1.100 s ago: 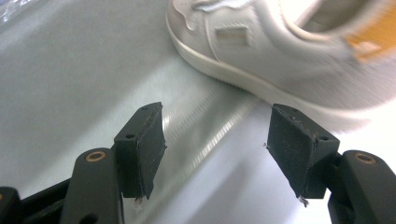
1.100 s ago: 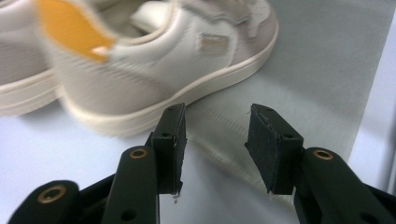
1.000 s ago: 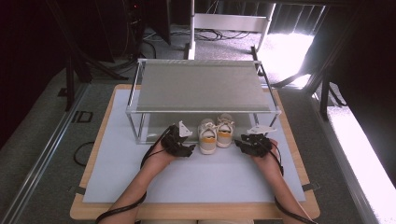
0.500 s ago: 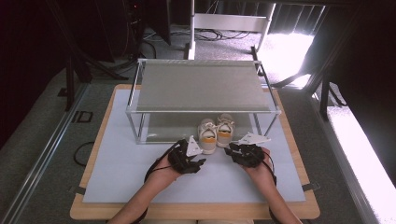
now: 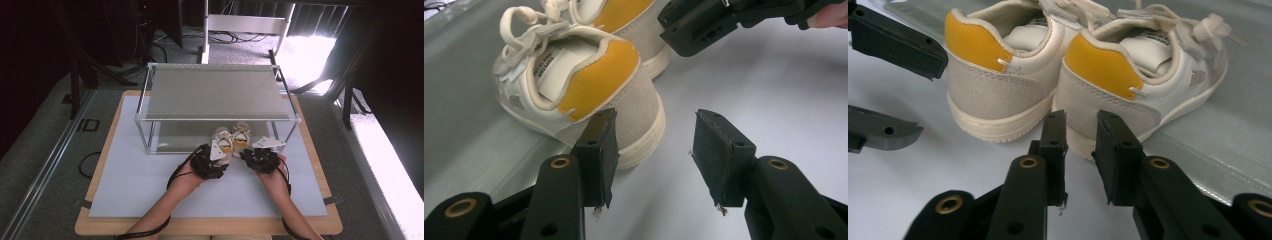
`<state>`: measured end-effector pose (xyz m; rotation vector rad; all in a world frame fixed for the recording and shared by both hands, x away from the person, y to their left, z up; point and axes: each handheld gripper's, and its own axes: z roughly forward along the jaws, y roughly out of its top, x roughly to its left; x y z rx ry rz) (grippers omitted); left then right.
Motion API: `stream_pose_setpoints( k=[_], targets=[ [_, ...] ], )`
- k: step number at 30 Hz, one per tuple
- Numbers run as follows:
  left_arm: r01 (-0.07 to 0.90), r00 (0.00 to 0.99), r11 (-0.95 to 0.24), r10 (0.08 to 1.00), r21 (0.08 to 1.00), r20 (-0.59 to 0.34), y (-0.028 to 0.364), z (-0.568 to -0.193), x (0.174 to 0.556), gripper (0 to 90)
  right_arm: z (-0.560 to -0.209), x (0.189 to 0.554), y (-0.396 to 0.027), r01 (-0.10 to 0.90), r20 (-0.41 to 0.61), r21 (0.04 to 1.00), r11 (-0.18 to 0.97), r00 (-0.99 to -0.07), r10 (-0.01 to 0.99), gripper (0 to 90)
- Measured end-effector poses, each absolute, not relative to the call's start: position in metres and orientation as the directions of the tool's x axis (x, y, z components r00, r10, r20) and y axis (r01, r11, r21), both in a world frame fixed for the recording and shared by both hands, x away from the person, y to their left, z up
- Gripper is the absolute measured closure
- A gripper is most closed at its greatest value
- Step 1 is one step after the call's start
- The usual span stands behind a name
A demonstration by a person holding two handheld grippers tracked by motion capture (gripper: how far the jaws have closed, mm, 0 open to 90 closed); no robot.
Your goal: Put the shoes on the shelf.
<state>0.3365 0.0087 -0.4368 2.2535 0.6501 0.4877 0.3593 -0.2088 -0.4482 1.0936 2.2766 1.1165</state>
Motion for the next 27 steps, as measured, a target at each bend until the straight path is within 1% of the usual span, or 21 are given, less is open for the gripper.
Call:
stream_pose_setpoints(
  k=[4, 8, 15, 18, 21, 27],
  targets=[
    [0.299, 0.794, -0.615, 0.584, 0.73, 0.167, 0.01, -0.438, 0.344, 56.5, -0.449, 0.361, -0.209, 0.484, 0.012, 0.79, 0.375, -0.625, 0.781, 75.1],
    [0.303, 0.798, -0.614, 0.582, 0.729, 0.159, 0.01, -0.438, 0.352, 56.5, -0.449, 0.362, -0.208, 0.484, 0.006, 0.79, 0.375, -0.619, 0.785, 74.7],
    [0.292, 0.793, -0.621, 0.582, 0.727, 0.178, 0.008, -0.439, 0.363, 56.5, -0.451, 0.37, -0.206, 0.484, 0.002, 0.795, 0.367, -0.606, 0.796, 72.8],
    [0.292, 0.784, -0.625, 0.59, 0.724, 0.193, 0.007, -0.441, 0.368, 56.4, -0.452, 0.372, -0.206, 0.488, 0.006, 0.796, 0.358, -0.597, 0.802, 73.3],
    [0.311, 0.786, -0.599, 0.599, 0.738, 0.154, 0.007, -0.442, 0.375, 56.3, -0.452, 0.374, -0.206, 0.488, 0.001, 0.796, 0.358, -0.592, 0.806, 73.6],
    [0.294, 0.783, -0.625, 0.591, 0.723, 0.193, 0.002, -0.443, 0.382, 56.2, -0.454, 0.382, -0.208, 0.501, 0.004, 0.793, 0.346, -0.572, 0.82, 72.9]
  ],
)
